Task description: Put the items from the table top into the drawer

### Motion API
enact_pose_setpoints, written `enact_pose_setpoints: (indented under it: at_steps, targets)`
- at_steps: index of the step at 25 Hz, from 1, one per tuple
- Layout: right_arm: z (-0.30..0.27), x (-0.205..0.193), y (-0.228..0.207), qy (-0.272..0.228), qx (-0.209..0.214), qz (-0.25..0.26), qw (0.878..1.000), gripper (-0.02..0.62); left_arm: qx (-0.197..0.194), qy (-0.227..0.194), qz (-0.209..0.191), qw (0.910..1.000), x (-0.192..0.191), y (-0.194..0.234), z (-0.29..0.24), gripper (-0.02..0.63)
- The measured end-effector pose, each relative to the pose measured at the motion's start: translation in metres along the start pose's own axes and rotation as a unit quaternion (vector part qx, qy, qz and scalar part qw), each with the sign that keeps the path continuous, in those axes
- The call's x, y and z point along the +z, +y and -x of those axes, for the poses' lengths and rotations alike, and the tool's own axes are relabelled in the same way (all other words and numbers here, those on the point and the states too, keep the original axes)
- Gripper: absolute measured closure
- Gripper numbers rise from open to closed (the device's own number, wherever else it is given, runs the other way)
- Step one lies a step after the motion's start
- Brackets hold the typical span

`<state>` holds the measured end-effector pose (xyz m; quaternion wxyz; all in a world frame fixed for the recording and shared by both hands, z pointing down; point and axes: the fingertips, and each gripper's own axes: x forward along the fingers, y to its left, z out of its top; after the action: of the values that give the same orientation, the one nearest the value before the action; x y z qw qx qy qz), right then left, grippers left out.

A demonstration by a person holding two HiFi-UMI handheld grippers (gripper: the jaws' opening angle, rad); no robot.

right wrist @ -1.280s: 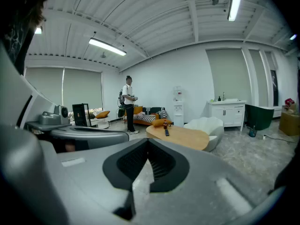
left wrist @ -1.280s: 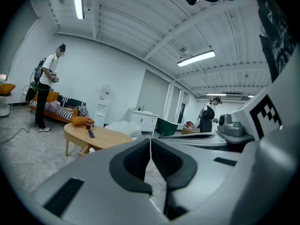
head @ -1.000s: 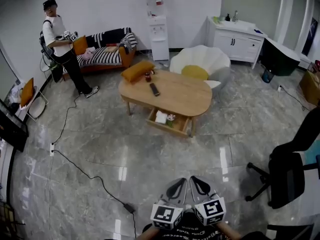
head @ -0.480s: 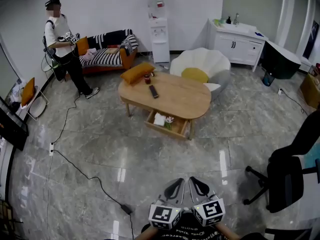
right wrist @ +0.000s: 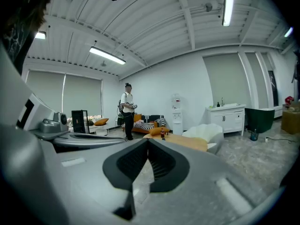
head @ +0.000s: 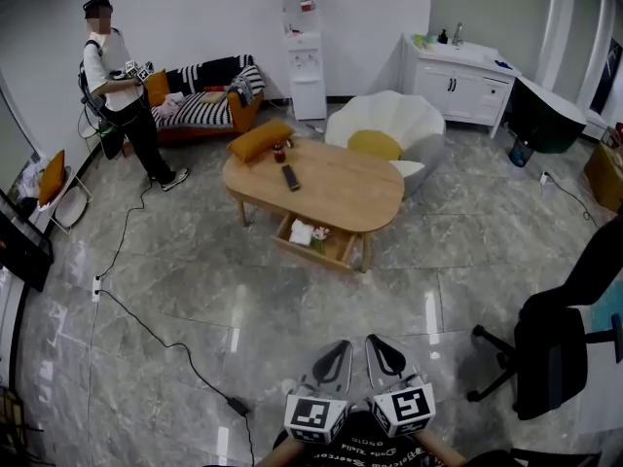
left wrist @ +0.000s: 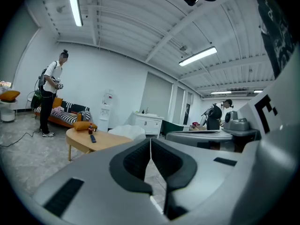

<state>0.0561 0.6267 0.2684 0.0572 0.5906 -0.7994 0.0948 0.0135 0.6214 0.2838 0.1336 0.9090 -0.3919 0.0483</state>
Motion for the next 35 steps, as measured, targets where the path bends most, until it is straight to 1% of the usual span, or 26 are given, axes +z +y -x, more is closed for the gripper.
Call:
enact_pose_setpoints:
  at_steps: [3,7,9,15,19,23,26,29,32,35]
  targets:
    - [-0.006,-0.003,-0.006,0.011,-0.005,-0.003,1.0,0.592,-0.003,-0.002,-0.004,1.0,0.006,0.004,-0.009,0.594]
    - [-0.022,-0.008,-0.014,0.021,-0.014,-0.008,1.0,0.592,-0.021,-0.005,-0.007,0.9997,0.01,0.01,-0.025,0.594]
    - [-0.036,-0.007,-0.017,0.023,-0.019,-0.009,1.0,0.592,-0.028,-0.005,-0.011,0.9995,0.011,0.019,-0.037,0.594]
    - [-0.089,0.006,-0.028,0.02,-0.036,-0.003,0.999,0.592,-0.052,0.0,-0.018,0.9985,0.025,0.059,-0.076,0.594]
    - [-0.132,0.021,-0.024,0.013,-0.044,-0.003,0.999,0.592,-0.066,0.002,-0.024,0.9975,0.045,0.095,-0.096,0.595]
    - [-0.167,0.023,-0.019,0.023,-0.049,-0.01,0.998,0.592,-0.08,0.014,-0.028,0.9963,0.053,0.123,-0.112,0.594]
    - [-0.192,0.021,-0.018,0.028,-0.06,-0.011,0.998,0.592,-0.09,0.012,-0.029,0.9955,0.063,0.146,-0.122,0.594]
    - [-0.219,0.027,-0.016,0.031,-0.067,-0.011,0.997,0.592,-0.099,0.007,-0.018,0.9949,0.073,0.171,-0.132,0.594]
    - [-0.242,0.033,-0.011,0.033,-0.076,-0.007,0.997,0.592,-0.108,0.012,-0.021,0.9938,0.081,0.192,-0.139,0.594]
    - [-0.263,0.035,-0.006,0.047,-0.083,0.022,0.995,0.592,-0.122,0.014,-0.003,0.9924,0.08,0.206,-0.145,0.594]
